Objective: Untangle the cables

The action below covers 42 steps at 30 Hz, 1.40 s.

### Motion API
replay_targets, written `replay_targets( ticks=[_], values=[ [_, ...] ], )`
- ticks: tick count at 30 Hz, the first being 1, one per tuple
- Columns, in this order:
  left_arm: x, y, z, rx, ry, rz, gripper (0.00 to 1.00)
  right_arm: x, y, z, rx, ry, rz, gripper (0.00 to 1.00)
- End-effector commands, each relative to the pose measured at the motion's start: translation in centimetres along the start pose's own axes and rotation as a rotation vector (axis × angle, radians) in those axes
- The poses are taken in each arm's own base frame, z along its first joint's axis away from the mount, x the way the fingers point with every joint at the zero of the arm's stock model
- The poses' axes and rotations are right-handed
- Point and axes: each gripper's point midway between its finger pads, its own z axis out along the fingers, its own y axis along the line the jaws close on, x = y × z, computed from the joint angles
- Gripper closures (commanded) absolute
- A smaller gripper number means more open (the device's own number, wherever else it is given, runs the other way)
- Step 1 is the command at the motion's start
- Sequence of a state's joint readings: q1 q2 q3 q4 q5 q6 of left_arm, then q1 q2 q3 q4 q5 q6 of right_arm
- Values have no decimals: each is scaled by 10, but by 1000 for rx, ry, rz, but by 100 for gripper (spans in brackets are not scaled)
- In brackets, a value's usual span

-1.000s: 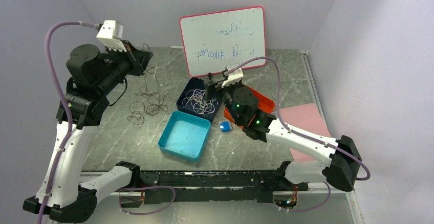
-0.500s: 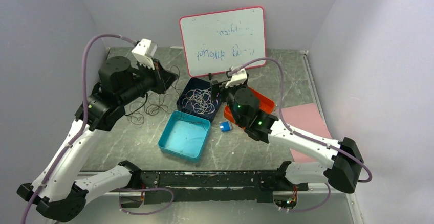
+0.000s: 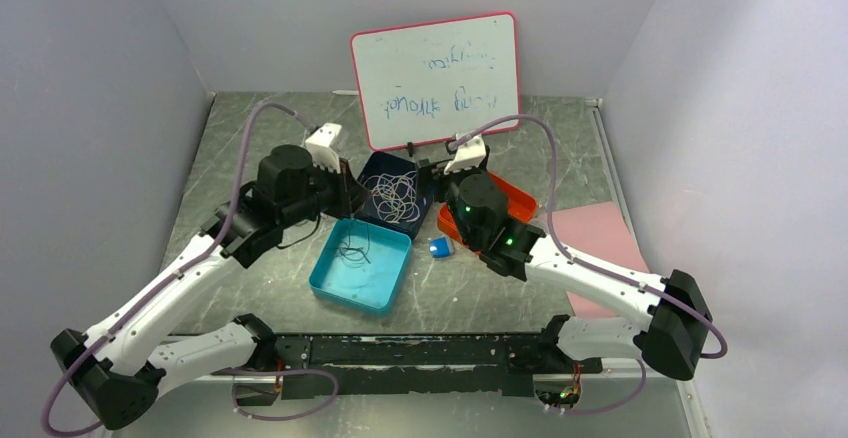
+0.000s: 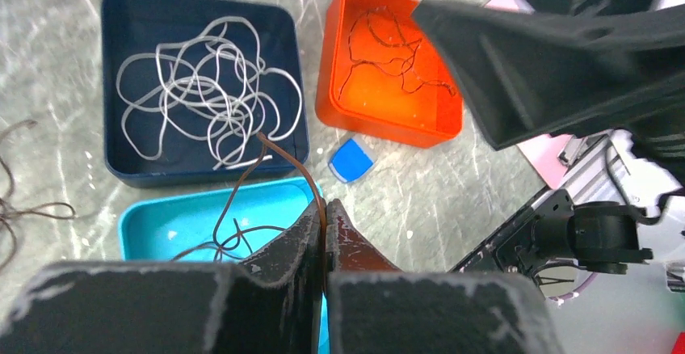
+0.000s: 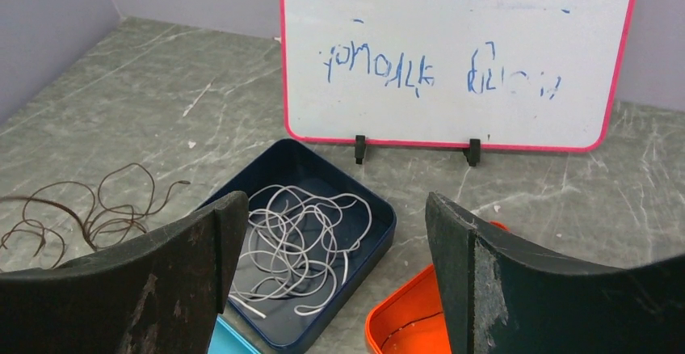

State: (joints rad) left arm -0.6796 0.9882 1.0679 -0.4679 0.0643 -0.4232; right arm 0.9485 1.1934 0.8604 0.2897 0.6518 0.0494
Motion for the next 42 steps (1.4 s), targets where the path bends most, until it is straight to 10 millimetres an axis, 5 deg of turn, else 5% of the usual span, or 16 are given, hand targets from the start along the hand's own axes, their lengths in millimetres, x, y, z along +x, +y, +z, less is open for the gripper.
replay_targets(
  ticks=[1,19,29,33,42],
  values=[
    [19,-3,19,38,7,-53,93,-3,-8,-3,27,-11,27,16],
    [156,53,67,-116,312,-167,93,10,-4,2,14,27,23,16],
    [203,74,68,-176,443,-163,92,15,1,5,-1,41,34,16],
    [200,75,69,-190,448,-147,74,16,3,6,-7,43,43,16],
    [139,80,55,-291,317,-68,42,18,0,6,3,46,35,16]
  ],
)
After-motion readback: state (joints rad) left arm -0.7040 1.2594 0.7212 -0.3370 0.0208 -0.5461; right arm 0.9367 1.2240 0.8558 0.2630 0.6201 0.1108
